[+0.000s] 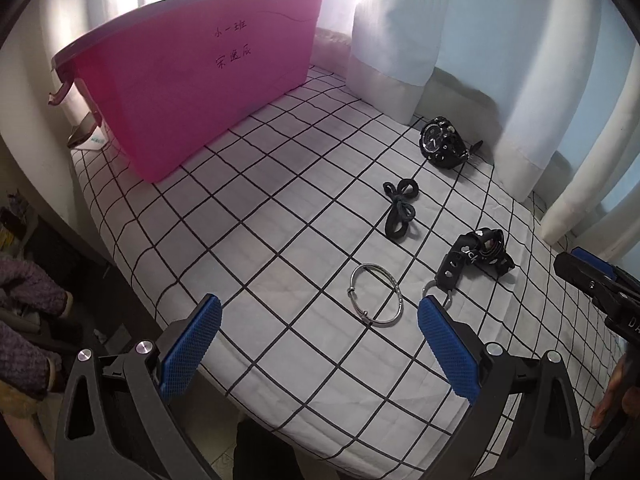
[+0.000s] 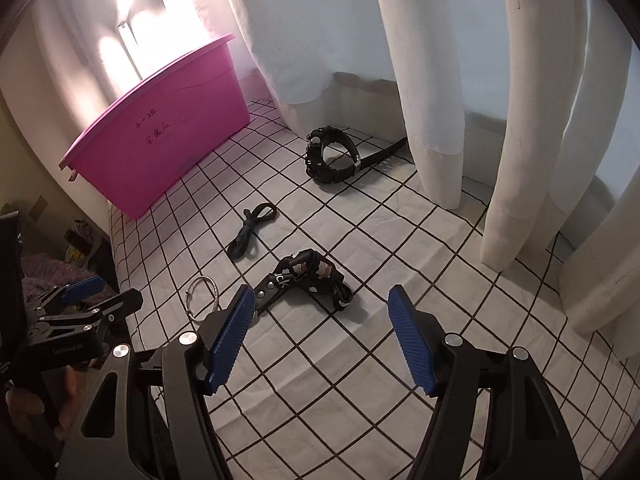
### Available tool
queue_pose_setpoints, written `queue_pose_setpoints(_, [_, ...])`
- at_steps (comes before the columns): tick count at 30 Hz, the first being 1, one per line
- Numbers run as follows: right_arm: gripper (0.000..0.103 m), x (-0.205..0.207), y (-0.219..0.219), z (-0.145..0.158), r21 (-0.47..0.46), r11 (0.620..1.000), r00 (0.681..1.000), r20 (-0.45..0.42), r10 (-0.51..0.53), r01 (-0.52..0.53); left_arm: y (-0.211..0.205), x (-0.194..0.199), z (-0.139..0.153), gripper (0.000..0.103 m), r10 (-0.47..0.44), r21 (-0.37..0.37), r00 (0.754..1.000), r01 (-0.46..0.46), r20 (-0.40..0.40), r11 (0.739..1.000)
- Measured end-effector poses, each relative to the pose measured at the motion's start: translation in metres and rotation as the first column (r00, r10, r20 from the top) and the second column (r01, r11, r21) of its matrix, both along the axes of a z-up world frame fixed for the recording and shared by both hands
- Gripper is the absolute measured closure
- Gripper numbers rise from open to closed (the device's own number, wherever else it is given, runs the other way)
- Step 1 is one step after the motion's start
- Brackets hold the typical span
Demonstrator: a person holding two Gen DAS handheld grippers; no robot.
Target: Organize jewelry
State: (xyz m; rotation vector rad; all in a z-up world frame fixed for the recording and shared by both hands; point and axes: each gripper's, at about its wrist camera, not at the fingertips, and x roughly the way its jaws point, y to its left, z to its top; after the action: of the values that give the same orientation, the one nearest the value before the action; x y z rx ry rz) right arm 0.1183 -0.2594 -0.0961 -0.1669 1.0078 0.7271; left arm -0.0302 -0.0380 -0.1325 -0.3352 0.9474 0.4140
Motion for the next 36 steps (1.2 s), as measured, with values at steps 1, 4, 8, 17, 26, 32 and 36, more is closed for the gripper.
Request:
queue_pose_setpoints(1, [0.037,0.003,0.001,-0.004,-0.004,0.999,0.999,0.001,0.035,-0.035,-0.003,-0.001,-0.003,0.006,0.033,0.004,0.999,-0.033,0.000,0.999])
queue_pose_setpoints(4, [0.037,0.012,0.009,-0.017,-0.021,0.993,0.993,0.001,0.117,-0.117,-0.010,-0.001,-0.013,0.006,0.099,-0.002,0.995,-0.099,-0.015,0.995])
queue_pose_setpoints(8, [0.037,0.018,0.016,-0.031,-0.012,0.986,0.986,0.010,0.169,-0.169,-0.018,0.005,-0.027,0.006,0.136,0.022,0.991,-0.136,-0.013,0.990])
queue_pose_setpoints(17, [0.037,0.021,0.015,-0.056,0.046,0.984,0.985,0.034,0.169,-0.170,-0.030,0.012,-0.052,0.006,0.135,0.032,0.990,-0.136,0.035,0.990])
queue_pose_setpoints(26, [0.037,0.028,0.024,-0.070,0.036,0.983,0.983,0.046,0.180,-0.182,-0.029,0.030,-0.060,0.006,0.130,0.088,0.991,-0.133,0.044,0.987])
queue_pose_setpoints(32, [0.037,0.030,0.032,-0.073,0.024,0.976,0.975,0.044,0.217,-0.218,-0.025,0.035,-0.065,0.006,0.146,0.091,0.989,-0.148,0.028,0.985])
queue_pose_setpoints(36, [0.037,0.031,0.039,-0.072,0.020,0.972,0.971,0.059,0.233,-0.235,-0.025,0.037,-0.066,0.006,0.149,0.098,0.989,-0.151,0.027,0.984])
